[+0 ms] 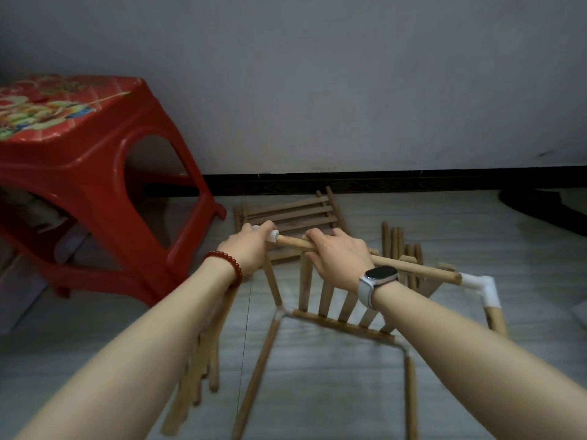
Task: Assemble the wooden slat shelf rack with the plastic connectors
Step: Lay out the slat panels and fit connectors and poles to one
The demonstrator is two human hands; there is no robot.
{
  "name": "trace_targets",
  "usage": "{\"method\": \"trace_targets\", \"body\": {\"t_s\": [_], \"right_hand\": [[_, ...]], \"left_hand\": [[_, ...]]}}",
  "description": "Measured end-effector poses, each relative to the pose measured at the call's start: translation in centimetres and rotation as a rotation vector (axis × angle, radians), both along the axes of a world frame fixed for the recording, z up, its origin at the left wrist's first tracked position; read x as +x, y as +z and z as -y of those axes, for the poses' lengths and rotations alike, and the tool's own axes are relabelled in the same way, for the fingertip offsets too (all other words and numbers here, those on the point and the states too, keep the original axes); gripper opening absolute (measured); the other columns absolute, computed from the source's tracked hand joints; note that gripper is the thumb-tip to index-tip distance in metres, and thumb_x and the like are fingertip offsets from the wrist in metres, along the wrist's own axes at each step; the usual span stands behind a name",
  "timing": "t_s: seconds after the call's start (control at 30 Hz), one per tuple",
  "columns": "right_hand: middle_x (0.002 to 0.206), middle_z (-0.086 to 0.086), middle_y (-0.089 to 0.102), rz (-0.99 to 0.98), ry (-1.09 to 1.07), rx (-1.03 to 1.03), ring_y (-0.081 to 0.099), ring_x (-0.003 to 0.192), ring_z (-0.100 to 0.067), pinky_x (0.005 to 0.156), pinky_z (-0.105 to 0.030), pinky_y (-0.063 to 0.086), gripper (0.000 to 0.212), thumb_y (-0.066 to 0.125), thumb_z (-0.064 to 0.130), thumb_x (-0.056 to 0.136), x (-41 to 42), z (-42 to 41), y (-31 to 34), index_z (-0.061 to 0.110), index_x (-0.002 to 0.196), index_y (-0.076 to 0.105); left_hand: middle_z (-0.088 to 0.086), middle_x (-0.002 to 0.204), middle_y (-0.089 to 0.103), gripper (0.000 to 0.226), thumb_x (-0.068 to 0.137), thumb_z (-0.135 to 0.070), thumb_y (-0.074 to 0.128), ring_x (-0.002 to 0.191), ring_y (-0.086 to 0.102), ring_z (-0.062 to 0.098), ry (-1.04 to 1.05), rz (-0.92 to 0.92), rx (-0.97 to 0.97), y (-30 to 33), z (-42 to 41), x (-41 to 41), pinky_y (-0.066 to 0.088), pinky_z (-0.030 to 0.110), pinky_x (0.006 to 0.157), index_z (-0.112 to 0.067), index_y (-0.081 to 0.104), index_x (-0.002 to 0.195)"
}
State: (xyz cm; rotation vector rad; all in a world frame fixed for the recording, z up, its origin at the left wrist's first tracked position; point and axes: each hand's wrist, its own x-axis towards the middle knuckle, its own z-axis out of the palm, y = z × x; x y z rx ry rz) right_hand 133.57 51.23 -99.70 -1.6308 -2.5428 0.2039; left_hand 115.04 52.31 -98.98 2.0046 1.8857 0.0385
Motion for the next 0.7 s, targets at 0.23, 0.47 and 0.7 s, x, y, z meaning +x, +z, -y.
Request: {"method": "trace_targets", "body": {"t_s": [0.23, 0.47, 0.7], "right_hand": [[0.108, 0.004, 0.054, 0.018, -0.037, -0.041, 0.053, 0.099, -0.021, 0.065, -0.032, 0.032, 0.029, 0.033, 0.048, 0.097, -0.2, -0.3, -0.1, 0.028, 0.118, 0.04], [0.116, 0.002, 0.056, 0.121, -0.043, -0.145, 0.049, 0.111, -0.024, 0.098, -0.056, 0.03, 0.029, 0.035, 0.046, 0.097, -0.5, -1.0, 0.5, 0.028, 0.12, 0.038], [0.101, 0.004, 0.051, 0.075, 0.099, -0.067, 0.048, 0.072, -0.018, 0.059, -0.031, 0.033, 0.018, 0.039, 0.038, 0.098, -0.6, -1.2, 0.3, 0.024, 0.109, 0.043]], "left_hand": [[0.01, 0.137, 0.033, 0.05, 0.1, -0.034, 0.036, 0.125, 0.043, 0.028, -0.073, 0.25, -0.133, -0.6, -0.5, -0.9, 0.035, 0.036, 0.106, -0.035, 0.018, 0.146], [-0.004, 0.116, 0.051, 0.036, 0.101, -0.037, 0.029, 0.091, 0.054, 0.003, 0.219, 0.654, 0.036, -1.0, -0.2, 0.6, 0.041, 0.017, 0.07, -0.017, 0.041, 0.129], [0.005, 0.086, 0.062, 0.017, 0.095, -0.028, 0.045, 0.078, 0.056, 0.016, 0.311, 0.625, -0.001, -1.4, -1.4, 1.0, 0.042, 0.028, 0.067, -0.017, 0.056, 0.091]]}}
